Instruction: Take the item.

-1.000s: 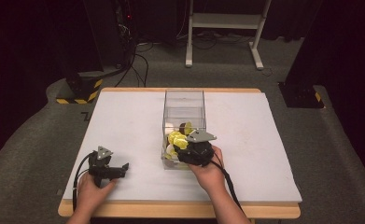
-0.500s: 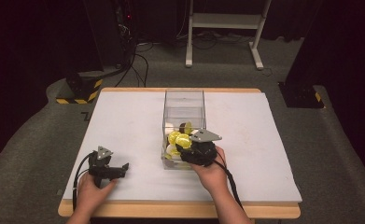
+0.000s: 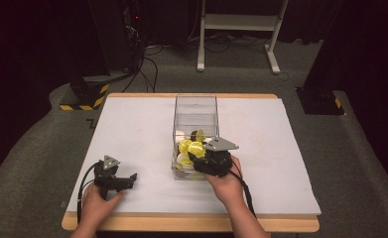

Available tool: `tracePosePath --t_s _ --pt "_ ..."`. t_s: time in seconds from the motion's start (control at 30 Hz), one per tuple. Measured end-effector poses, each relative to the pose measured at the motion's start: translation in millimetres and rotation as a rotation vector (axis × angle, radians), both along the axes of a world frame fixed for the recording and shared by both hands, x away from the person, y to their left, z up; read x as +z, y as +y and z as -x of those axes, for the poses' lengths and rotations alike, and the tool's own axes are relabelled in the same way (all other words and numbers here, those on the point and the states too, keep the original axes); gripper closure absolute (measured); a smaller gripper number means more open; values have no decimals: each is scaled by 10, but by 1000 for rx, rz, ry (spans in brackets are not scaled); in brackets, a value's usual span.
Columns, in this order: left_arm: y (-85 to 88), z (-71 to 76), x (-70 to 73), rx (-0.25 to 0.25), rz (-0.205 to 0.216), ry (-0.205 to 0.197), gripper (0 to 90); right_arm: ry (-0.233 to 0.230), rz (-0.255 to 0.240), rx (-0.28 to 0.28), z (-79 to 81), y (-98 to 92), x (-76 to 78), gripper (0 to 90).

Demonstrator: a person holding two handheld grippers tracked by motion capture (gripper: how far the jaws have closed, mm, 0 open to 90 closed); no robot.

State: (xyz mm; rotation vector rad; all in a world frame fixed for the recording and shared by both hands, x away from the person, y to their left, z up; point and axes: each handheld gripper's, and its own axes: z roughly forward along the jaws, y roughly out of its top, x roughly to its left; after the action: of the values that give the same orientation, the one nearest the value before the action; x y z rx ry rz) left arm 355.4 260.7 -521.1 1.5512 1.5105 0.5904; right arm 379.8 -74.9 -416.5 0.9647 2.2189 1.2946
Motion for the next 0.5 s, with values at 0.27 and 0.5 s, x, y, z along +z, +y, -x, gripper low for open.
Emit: tracePosePath --t_s 0.27,0.5 --pt "0 0 0 0 0 0 13 -6 -18 -12 11 -60 40 381" --pt "0 0 0 0 0 0 13 -15 -27 -22 14 -103 63 381"
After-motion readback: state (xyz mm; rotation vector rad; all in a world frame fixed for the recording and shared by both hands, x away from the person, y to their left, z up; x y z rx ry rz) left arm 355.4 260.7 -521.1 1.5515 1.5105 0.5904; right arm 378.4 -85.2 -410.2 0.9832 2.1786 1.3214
